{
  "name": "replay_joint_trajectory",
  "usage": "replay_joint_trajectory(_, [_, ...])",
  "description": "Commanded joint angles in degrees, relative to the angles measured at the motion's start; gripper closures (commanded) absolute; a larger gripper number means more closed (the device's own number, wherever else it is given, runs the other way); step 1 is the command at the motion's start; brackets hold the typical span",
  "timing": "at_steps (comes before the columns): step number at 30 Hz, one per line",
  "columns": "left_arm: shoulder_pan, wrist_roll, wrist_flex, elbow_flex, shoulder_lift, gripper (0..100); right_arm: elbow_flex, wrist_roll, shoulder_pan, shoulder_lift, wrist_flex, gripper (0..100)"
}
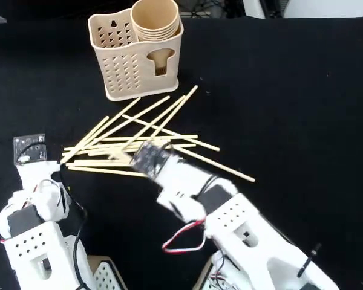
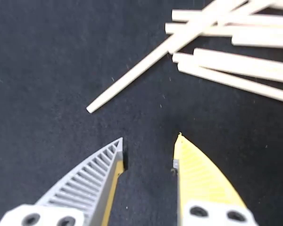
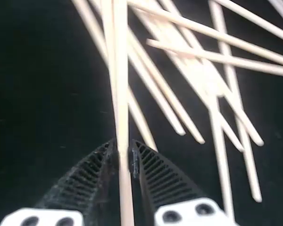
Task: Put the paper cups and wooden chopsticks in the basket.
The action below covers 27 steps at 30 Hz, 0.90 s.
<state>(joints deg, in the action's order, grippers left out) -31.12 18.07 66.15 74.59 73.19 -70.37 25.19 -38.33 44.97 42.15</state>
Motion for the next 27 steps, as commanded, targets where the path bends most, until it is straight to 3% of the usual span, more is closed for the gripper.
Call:
replay_joint_trajectory(1, [4.18,0.97,1.58,-4.35,-0.18,81,0.22,0.09,-1.67,0.84,1.32,91.9])
replay_joint_trajectory(4, [7.43,0.88,4.48,-6.02,-0.18,81,0.66,0.44,-1.93,-1.45,3.08,85.8])
replay_joint_trajectory(12, [13.05,3.25,5.1,-9.45,-2.99,81,5.23,0.44,-0.53,-4.7,4.48,85.7])
replay_joint_trajectory(15, [17.71,9.67,3.34,-10.24,-8.88,81,10.15,0.44,6.42,-1.98,9.41,85.7])
replay_joint_trajectory(18, [20.18,10.73,1.58,-15.87,-17.23,81,15.25,0.18,17.41,2.51,15.56,85.8])
replay_joint_trajectory(21, [23.16,11.87,5.1,-25.63,-29.19,77,19.38,0.53,28.4,7.6,21.63,85.8])
replay_joint_trajectory(24, [28.7,22.24,14.59,-35.56,-42.2,73,21.41,0.62,36.4,12.62,26.99,85.8])
replay_joint_trajectory(27, [33.89,38.95,24.53,-41.63,-52.04,76,21.32,3.96,41.14,17.01,29.98,85.8])
